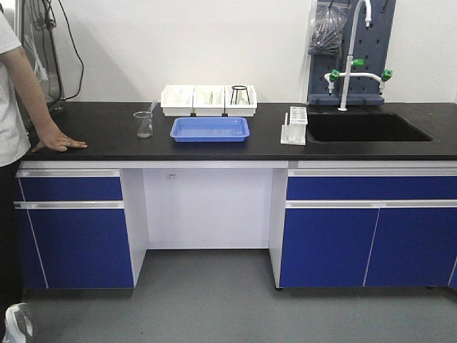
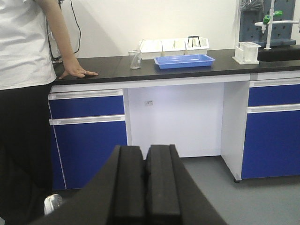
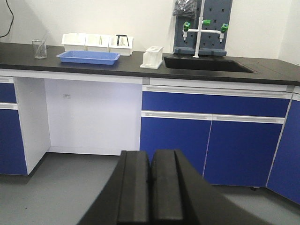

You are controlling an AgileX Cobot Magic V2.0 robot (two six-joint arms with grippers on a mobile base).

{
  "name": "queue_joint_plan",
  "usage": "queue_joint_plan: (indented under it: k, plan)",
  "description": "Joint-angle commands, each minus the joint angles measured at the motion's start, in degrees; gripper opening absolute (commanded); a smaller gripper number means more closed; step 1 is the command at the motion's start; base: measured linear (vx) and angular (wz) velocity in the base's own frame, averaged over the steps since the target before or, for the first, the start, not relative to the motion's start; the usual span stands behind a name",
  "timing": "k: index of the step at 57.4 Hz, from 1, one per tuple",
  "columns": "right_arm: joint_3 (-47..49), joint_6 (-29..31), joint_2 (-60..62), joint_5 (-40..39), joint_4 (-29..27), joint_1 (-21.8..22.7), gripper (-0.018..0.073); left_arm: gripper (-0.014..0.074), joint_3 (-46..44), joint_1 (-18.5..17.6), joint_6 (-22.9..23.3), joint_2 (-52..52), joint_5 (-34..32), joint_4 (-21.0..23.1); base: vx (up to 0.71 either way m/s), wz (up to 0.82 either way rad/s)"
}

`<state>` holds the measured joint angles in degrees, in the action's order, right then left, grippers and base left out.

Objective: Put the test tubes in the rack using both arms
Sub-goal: 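Drive the base forward up to the lab bench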

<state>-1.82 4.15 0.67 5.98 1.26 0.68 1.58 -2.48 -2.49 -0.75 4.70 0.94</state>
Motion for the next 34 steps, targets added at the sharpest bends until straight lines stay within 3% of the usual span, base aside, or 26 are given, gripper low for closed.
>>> queue_joint_plan:
  k: [1,27,34]
  plan:
    - [-0.7,0.3,0.5,-4.5,0.1,0.0,-0.0008,-0.0004,-1.5,0.1,0.0,-0.7,-4.7,0.3,0.00,-0.01]
    - [-0.7,0.3,0.5,-4.5,0.1,0.0,-0.0008,-0.0004,-1.5,0.1,0.0,-0.7,-4.7,0.3,0.00,-0.01]
    - [-0.7,0.4,0.5,-4.5,0.1,-2.5,-0.0008,-0.0004,-1.5,0.1,0.0,-0.7,-4.7,0.3,0.00,-0.01]
